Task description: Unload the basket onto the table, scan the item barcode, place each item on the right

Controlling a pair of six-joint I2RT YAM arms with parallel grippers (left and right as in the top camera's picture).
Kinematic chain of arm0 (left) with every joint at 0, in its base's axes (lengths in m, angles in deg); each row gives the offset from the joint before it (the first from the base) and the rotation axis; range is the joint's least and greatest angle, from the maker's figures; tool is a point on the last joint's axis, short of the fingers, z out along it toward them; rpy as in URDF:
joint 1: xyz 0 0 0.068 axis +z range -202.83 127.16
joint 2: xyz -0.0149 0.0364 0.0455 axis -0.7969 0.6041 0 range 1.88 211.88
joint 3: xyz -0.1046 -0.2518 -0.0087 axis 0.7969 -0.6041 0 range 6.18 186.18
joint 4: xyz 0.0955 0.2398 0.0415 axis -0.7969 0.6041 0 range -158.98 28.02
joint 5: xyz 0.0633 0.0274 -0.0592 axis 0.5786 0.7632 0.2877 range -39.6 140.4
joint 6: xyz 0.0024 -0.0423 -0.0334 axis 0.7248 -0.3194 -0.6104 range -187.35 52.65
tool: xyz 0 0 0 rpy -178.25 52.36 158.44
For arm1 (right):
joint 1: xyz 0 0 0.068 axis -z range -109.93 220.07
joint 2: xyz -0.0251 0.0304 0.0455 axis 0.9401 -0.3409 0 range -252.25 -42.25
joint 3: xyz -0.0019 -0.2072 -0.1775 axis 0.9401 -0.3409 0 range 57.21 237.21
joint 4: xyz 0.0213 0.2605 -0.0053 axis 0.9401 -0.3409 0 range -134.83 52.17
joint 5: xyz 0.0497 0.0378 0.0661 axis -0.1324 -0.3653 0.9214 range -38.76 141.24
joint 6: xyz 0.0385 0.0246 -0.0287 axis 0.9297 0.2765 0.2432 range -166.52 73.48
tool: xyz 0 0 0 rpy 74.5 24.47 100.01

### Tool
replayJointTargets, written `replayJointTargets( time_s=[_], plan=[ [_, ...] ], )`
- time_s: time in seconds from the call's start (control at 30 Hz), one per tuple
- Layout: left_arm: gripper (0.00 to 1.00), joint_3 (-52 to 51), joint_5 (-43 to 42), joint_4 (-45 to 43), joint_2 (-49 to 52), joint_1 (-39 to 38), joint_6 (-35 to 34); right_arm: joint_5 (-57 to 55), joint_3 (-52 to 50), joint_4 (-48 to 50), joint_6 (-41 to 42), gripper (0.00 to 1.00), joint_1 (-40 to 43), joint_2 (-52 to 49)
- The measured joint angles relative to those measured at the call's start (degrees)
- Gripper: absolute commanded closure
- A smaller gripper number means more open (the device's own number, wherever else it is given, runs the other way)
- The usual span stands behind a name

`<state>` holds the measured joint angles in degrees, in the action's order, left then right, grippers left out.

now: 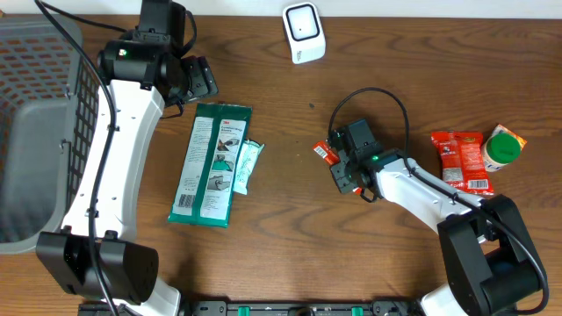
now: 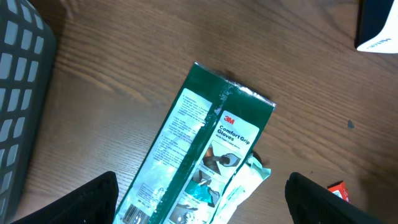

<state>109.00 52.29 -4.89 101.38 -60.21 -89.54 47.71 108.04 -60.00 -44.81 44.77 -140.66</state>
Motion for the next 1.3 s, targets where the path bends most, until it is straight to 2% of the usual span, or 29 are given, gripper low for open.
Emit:
replayJointTargets(
  time_s=[0.17, 0.27, 0.43, 0.63, 0.93, 1.03, 1.13, 1.3],
  plan=[
    [0.14, 0.00, 0.00, 0.00, 0.00, 0.00, 0.00, 0.00, 0.59, -3.37, 2.03, 0.51, 0.02, 0.07],
    [0.14, 0.00, 0.00, 0.00, 0.00, 0.00, 0.00, 0.07, 1.64, -5.88, 2.54, 0.44, 0.09, 1.20],
    [0.14, 0.00, 0.00, 0.00, 0.00, 0.00, 0.00, 0.52, 2.78, -8.35, 2.86, 0.44, 1.01, 6.45],
    [0.14, 0.00, 0.00, 0.00, 0.00, 0.00, 0.00, 2.75, 3.13, -10.49, 3.30, 0.64, 4.42, 6.88],
    [0.14, 0.00, 0.00, 0.00, 0.00, 0.00, 0.00, 7.41, 3.13, -11.32, 0.87, 0.71, 5.84, 1.95],
    [0.14, 0.00, 0.00, 0.00, 0.00, 0.00, 0.00, 8.07, 3.13, -11.43, -0.50, 0.77, 5.84, 0.44],
    [0.14, 0.00, 0.00, 0.00, 0.00, 0.00, 0.00, 8.35, 3.13, -11.41, -1.31, 0.78, 5.84, 0.26],
    [0.14, 0.00, 0.00, 0.00, 0.00, 0.00, 0.00, 8.72, 3.13, -11.87, -1.92, 0.71, 5.84, 0.26]
  ],
)
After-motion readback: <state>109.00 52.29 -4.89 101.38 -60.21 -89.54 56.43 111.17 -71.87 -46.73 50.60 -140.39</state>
